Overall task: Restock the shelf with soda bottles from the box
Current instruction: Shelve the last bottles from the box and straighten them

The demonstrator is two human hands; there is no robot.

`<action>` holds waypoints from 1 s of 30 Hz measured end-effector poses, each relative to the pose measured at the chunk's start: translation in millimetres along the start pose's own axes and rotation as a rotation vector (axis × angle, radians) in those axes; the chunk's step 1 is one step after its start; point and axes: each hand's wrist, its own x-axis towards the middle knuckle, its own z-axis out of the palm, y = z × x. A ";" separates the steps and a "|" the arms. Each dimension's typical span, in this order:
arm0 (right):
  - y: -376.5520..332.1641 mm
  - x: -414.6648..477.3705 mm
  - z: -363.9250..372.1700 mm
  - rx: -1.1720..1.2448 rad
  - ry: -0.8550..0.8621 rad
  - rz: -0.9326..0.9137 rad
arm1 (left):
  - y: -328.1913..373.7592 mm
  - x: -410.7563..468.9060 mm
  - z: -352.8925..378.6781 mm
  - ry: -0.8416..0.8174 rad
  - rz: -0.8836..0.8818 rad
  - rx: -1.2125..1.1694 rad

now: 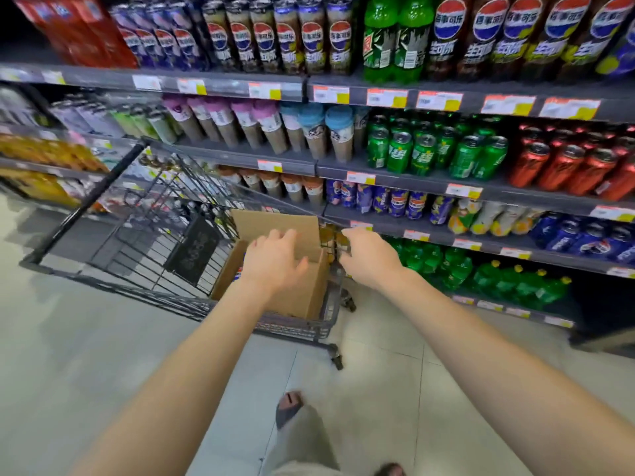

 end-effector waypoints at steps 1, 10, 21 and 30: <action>-11.1 10.2 10.2 -0.006 -0.014 -0.005 | -19.4 1.7 3.9 -0.011 -0.024 -0.004; -122.4 136.3 110.7 -0.022 -0.143 0.045 | -207.5 65.1 32.8 -0.122 -0.090 -0.039; -198.5 247.0 215.2 0.112 -0.388 0.326 | -340.5 158.9 98.8 -0.360 -0.135 -0.146; -145.6 322.2 319.3 0.295 -0.485 0.603 | -360.6 223.7 228.4 -0.583 -0.295 -0.398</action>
